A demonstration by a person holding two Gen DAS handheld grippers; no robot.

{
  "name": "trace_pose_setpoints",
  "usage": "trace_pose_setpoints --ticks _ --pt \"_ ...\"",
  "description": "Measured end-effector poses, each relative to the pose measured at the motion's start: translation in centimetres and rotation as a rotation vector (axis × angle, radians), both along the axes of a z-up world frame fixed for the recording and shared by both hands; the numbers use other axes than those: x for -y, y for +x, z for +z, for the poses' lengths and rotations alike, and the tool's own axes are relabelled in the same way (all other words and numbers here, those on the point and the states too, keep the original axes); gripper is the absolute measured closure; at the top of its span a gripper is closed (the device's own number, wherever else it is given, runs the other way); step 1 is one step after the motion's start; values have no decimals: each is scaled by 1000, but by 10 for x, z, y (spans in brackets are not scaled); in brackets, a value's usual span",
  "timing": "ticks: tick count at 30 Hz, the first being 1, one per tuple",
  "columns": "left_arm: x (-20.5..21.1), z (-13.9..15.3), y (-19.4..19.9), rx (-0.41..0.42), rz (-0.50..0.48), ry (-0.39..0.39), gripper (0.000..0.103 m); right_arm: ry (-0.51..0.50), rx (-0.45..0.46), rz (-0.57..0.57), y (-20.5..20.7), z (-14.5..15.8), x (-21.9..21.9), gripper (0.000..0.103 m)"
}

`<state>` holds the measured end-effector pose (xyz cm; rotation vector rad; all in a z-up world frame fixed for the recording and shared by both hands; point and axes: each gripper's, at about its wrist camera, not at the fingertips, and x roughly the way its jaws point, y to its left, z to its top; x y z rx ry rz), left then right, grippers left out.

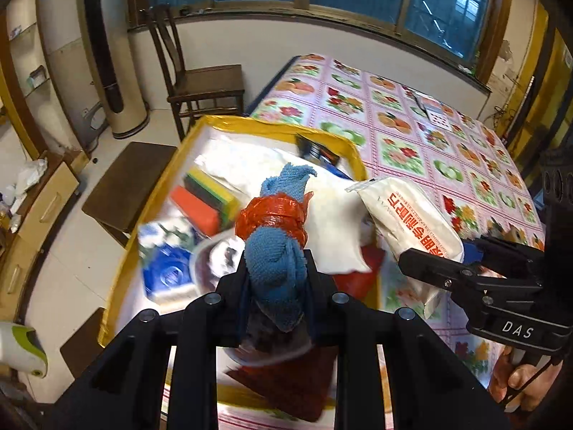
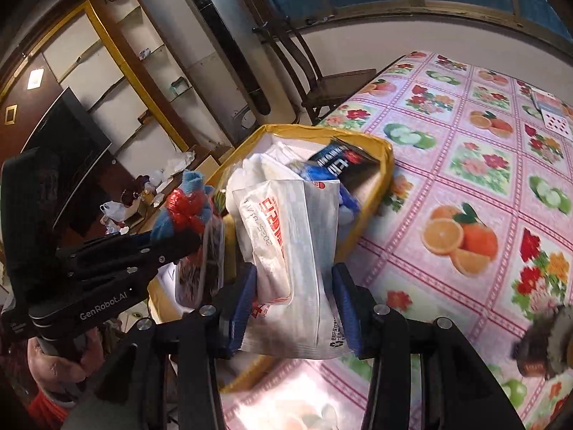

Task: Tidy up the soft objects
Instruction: 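Carry the knitted item to the tray with the left tool while the right carries the white bag, then drop the white bag into the tray with the right tool while the left drops the knitted item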

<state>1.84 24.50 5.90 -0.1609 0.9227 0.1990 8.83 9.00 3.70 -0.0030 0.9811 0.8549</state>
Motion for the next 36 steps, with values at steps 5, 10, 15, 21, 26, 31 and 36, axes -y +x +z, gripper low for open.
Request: trace_pose_setpoints --ticks 5,10,15,21,26,31,36 --pt "-48 -13 42 -65 70 6 81 -39 9 -25 27 -9 -52 58" --pt "-65 -36 66 -116 73 -42 81 -74 34 -50 39 -18 -81 58" --pt "-73 -43 90 -143 76 -22 81 -96 53 -56 51 -25 -105 57" --pt "-79 -48 88 -140 59 -59 76 -67 39 6 49 -20 -100 42" --pt "-74 -36 73 -105 64 -61 49 5 27 -23 42 -10 -75 21" --pt "-71 -26 62 -70 84 -30 45 57 35 -40 29 5 -57 21" --pt "-59 -14 34 1 128 52 44 54 135 -43 -3 21 -39 17"
